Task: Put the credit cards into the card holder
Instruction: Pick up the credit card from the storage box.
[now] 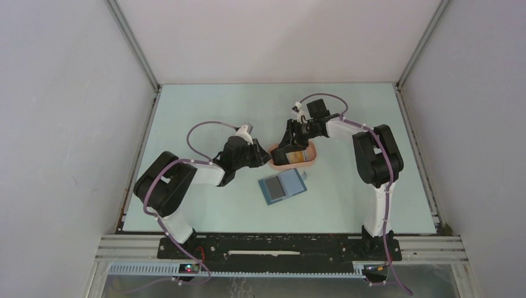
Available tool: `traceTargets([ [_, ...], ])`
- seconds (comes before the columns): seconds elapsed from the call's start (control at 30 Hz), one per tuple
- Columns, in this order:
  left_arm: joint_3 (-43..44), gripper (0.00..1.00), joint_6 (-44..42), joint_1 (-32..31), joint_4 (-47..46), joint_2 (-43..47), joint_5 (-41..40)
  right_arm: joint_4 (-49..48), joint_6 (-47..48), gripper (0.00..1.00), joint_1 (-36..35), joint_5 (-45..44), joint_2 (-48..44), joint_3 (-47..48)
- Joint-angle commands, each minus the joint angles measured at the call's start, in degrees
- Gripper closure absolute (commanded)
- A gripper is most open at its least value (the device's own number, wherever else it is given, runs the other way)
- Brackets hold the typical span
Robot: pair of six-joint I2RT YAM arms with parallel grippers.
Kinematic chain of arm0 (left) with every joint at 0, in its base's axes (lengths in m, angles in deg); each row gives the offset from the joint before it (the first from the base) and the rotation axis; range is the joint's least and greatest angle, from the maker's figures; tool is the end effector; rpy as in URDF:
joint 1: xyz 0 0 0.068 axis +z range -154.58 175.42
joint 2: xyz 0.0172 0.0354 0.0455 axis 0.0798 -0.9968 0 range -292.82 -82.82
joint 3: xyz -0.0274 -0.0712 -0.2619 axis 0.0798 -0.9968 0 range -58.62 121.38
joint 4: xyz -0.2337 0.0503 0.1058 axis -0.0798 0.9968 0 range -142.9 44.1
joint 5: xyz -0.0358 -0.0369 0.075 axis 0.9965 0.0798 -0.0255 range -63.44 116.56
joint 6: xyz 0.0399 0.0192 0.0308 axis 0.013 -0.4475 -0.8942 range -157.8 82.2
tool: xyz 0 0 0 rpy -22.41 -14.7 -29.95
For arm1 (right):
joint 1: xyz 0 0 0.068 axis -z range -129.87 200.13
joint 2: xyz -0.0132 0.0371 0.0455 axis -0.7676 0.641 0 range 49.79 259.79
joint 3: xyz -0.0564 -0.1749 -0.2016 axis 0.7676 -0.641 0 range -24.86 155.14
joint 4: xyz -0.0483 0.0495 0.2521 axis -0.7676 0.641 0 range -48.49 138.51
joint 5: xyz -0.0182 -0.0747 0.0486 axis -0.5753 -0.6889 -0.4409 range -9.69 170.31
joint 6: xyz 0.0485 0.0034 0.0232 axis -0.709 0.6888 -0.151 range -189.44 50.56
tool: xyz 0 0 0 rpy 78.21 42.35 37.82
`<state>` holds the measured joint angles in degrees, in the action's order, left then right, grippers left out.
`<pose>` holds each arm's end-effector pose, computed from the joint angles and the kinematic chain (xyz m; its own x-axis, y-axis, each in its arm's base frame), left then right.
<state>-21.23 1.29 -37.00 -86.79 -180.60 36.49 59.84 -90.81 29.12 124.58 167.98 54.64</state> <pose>0.2723 -0.1802 0.1430 -0.7075 -0.2864 -0.6461 0.2736 0.7319 -0.6240 0.3902 0.1765 0.1564 -0.9520 -0.0863 -0.2938 -0.2843 0.6052 0.7436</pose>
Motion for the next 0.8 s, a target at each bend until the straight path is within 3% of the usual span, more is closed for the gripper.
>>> traceTargets([
  [0.0,3.0,0.71,0.5,0.0,-1.7,-0.1,2.3,-2.8,-2.7,0.45,-0.9,6.7,-1.2,-0.6],
  [0.77,2.7,0.71,0.5,0.3,-1.8,0.0,2.8,1.1,-1.0,0.62,-2.4,7.0,4.2,1.3],
])
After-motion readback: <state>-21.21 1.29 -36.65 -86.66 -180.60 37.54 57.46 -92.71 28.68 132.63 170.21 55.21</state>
